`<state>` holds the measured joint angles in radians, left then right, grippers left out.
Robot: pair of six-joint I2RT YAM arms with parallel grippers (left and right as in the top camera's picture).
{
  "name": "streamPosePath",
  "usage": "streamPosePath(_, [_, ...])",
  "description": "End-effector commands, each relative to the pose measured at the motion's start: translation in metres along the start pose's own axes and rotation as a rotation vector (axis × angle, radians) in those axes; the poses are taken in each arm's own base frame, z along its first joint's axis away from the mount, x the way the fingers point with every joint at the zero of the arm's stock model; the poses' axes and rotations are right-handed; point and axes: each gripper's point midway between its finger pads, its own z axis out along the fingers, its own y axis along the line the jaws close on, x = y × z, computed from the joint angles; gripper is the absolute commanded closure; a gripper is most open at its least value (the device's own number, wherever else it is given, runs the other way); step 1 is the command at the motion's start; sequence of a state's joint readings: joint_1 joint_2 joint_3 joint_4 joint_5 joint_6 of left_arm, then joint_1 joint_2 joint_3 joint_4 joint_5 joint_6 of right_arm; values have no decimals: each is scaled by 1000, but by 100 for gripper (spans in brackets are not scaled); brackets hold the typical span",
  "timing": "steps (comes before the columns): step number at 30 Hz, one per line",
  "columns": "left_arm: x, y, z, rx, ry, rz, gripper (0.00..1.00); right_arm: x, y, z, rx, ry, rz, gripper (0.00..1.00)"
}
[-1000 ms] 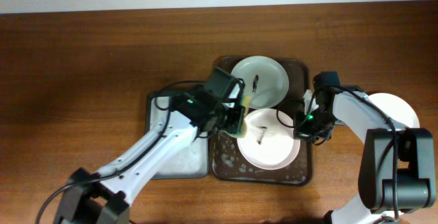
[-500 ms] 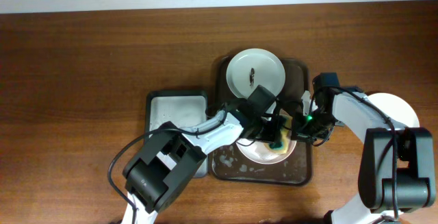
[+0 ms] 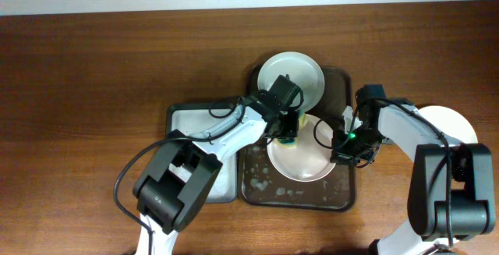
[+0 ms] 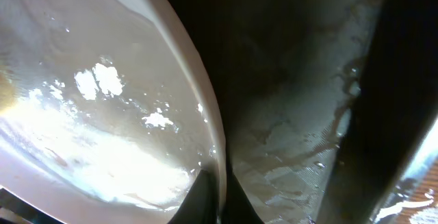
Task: Clean dirty plates on tray and stack at the side
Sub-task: 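Scrub the pink plate with the sponge in the left gripper, then return the sponge to the soapy tray with the left gripper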
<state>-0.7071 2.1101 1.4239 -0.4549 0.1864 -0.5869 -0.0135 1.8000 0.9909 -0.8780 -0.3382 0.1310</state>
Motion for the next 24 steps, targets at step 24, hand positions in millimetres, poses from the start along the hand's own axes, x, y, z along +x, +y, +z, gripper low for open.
streamPosePath(24, [15, 77, -95, -506, -34, -4, 100, 6, -13, -33, 134, -114, -41, 96])
